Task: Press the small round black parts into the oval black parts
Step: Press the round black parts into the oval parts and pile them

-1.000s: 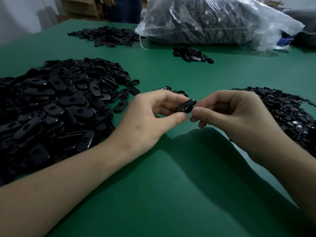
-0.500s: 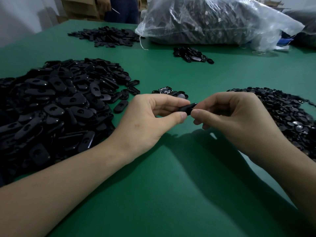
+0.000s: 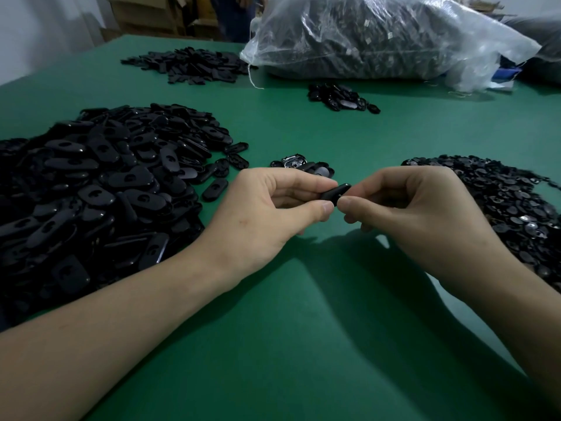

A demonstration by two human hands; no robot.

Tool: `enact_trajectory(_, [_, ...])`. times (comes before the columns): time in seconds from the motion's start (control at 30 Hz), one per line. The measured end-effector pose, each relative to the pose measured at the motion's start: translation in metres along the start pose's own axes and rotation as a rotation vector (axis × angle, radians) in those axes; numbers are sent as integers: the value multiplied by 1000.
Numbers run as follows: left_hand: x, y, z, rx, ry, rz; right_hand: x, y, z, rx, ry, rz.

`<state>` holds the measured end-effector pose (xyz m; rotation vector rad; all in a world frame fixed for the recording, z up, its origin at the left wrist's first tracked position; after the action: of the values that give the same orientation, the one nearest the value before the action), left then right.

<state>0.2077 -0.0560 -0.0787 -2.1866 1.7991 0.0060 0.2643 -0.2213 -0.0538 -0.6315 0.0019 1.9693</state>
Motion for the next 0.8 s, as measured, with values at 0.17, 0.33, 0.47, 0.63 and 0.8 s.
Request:
enact_trajectory(0.17, [1, 0, -1, 7, -10, 2, -2, 1, -3, 40, -33, -23])
enact_trajectory(0.33, [1, 1, -2, 15, -37, 11, -1, 2, 0, 30, -4, -42])
enact_trajectory(0.47, [0, 1, -2, 28, -84, 1, 0, 6, 9, -54, 177, -101])
enact_trajectory(0.63, [-1, 2, -4, 59, -152, -23, 3, 12, 24, -154, 413, -168])
enact_trajectory(0.8, [-2, 3, -5, 48, -139, -41, 8, 16, 34, -235, 536, -159])
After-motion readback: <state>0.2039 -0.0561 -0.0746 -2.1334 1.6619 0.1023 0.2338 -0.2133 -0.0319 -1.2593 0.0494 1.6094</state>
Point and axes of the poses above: each hand's wrist, its own y-axis away from the middle knuckle, its own x-axis out of the palm, z = x × y, the point moved 7 cm from there along -y, towards the middle knuckle, and after that the axes turned 5 degrees about -y, right-handed, at the moved point
